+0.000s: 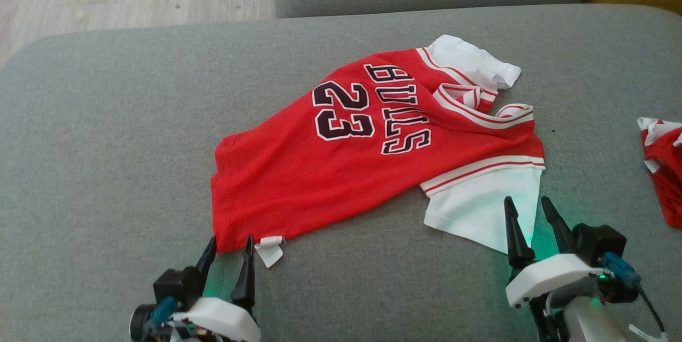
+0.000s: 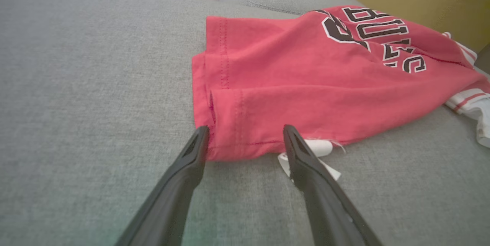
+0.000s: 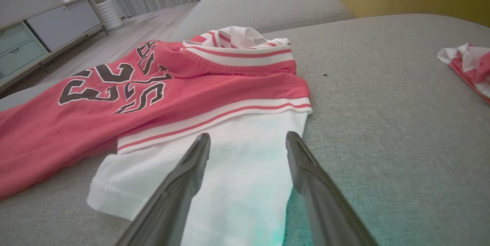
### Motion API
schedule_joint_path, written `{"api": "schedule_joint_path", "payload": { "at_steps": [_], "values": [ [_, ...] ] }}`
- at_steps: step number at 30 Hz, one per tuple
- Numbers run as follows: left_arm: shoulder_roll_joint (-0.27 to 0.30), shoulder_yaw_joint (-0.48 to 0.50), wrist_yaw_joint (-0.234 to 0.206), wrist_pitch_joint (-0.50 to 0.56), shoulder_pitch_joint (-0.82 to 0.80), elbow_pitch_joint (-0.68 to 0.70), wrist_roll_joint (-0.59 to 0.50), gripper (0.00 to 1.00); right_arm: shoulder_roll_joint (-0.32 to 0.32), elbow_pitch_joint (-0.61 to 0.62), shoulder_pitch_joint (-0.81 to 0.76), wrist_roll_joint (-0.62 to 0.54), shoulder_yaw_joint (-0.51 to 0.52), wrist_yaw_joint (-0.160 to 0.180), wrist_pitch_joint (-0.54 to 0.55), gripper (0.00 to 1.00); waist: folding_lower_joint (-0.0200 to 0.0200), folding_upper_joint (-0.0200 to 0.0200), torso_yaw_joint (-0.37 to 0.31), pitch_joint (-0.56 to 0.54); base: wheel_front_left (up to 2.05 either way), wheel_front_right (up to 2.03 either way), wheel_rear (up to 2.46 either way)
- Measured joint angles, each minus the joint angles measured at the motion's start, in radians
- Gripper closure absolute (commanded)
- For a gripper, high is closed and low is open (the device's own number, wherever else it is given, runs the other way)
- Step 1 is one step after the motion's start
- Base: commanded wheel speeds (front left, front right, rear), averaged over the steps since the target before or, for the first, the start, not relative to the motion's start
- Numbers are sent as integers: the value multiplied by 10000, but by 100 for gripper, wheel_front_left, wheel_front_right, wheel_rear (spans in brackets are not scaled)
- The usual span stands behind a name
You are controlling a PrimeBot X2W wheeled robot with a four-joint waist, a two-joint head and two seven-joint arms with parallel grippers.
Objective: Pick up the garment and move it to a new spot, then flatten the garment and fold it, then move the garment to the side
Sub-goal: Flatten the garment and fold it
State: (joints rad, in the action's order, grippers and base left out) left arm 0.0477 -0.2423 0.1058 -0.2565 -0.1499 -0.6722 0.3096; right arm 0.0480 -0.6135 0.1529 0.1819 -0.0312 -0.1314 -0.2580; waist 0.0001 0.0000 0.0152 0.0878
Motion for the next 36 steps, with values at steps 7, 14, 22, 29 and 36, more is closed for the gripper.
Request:
{"api": "schedule_joint_path", "payload": {
  "at_steps": [7,14,22,29,36],
  "values": [
    [-15,-163,157,0,-328,-75,0,0,0,-100,6,-58,-10,0,0,0,0,0,-67,128,0,0,0],
    [-13,-121,178,0,-360,-234,-29,0,0,-105,7,-73,-35,0,0,0,-1,0,-147,244,0,0,0],
    [-13,-86,178,0,-542,-405,-29,100,0,-295,1,119,-21,0,0,0,-1,0,-166,350,0,0,0],
    [-15,-77,178,0,-533,-393,-27,100,0,-842,-196,81,-238,0,-29,0,-1,0,-117,419,0,0,0],
    [-15,-82,174,0,-533,-309,-27,100,63,-1726,167,46,-491,0,-224,100,-2,0,-38,402,0,0,0]
  ]
}}
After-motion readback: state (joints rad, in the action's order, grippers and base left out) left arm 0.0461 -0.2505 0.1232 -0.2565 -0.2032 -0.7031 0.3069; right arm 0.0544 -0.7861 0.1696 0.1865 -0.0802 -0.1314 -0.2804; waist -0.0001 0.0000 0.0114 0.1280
